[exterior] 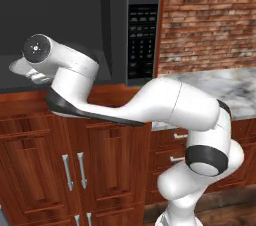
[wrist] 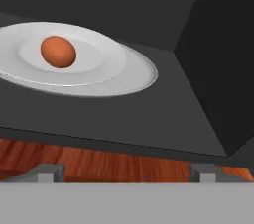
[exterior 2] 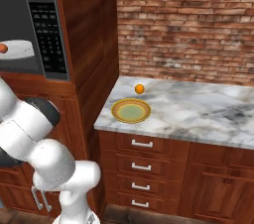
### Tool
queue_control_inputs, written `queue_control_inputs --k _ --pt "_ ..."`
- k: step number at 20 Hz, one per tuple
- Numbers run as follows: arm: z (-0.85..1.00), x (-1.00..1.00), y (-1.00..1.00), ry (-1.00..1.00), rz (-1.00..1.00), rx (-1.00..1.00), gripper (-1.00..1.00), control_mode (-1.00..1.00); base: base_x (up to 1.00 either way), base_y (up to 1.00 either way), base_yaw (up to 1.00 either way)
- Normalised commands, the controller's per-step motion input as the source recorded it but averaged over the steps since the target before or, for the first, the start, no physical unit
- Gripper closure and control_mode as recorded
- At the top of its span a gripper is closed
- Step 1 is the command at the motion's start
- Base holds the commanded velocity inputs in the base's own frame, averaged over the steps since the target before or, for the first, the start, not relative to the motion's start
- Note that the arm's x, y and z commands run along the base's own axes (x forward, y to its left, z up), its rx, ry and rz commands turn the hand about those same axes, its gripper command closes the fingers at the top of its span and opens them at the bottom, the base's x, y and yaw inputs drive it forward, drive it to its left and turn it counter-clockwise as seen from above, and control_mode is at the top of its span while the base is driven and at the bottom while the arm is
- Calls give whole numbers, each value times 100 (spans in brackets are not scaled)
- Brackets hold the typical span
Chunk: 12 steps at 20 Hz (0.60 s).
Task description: Pick the egg from the counter and place it in the microwave.
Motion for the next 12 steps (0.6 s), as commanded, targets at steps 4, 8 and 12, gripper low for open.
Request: queue_control_inputs --k 4,8,12 --pt "13 -100 -60 0 -6 12 -100 -100 0 0 0" --pt "32 -100 -83 14 -1 12 -100 -100 0 0 0" --pt "-1 -100 -100 17 0 6 -100 -100 0 0 0"
